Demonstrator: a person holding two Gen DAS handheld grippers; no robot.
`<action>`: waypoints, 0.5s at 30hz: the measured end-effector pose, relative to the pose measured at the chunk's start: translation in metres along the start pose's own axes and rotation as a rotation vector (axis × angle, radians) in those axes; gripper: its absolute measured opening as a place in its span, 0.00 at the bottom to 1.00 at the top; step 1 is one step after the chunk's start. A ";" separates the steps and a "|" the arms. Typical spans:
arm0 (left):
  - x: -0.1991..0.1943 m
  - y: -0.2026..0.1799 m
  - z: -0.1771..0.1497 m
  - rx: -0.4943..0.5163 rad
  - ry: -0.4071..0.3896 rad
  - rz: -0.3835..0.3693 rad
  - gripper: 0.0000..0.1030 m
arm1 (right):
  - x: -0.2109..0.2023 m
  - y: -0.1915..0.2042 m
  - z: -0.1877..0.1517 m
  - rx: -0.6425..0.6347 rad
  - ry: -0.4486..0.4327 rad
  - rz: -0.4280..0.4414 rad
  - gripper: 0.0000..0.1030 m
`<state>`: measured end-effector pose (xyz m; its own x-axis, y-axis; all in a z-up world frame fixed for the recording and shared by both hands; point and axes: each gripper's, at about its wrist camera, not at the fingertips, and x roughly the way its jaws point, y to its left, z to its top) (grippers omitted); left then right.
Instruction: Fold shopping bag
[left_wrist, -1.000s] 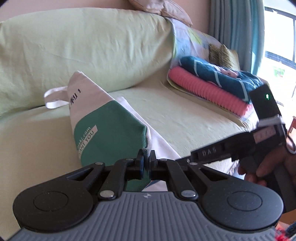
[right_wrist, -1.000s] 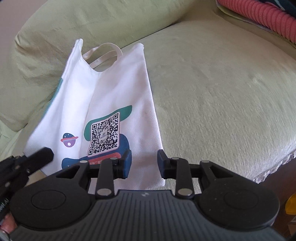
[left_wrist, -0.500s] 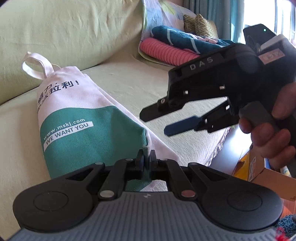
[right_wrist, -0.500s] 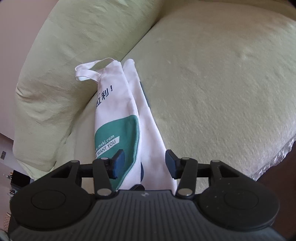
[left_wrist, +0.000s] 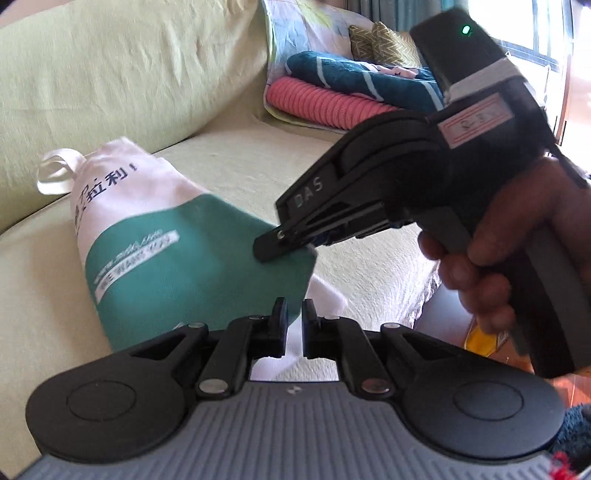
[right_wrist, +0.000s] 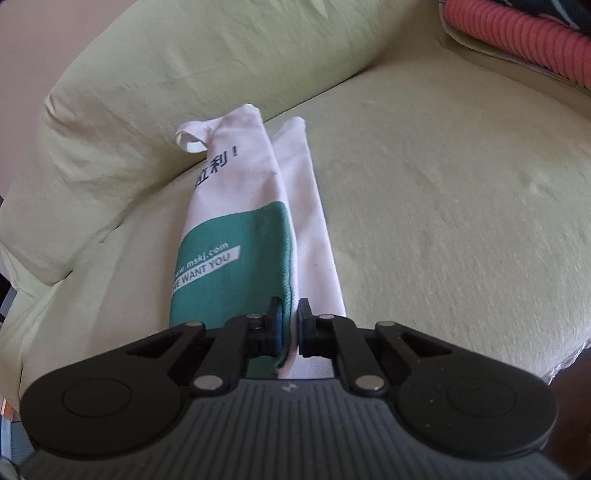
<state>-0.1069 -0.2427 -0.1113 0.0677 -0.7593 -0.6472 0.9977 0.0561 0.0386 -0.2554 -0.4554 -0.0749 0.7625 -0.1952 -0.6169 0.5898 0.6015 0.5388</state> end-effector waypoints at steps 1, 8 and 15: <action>-0.003 0.004 -0.002 0.002 0.002 0.021 0.07 | 0.000 -0.002 -0.002 0.007 0.004 -0.007 0.06; -0.011 0.036 -0.004 -0.059 0.016 0.146 0.07 | -0.017 0.016 -0.014 -0.080 -0.098 -0.080 0.06; 0.011 0.041 -0.009 -0.027 0.071 0.174 0.07 | -0.018 0.017 -0.024 -0.106 -0.130 -0.197 0.05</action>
<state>-0.0652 -0.2428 -0.1241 0.2377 -0.6889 -0.6847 0.9703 0.2005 0.1351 -0.2655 -0.4230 -0.0677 0.6671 -0.4104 -0.6217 0.7046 0.6186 0.3477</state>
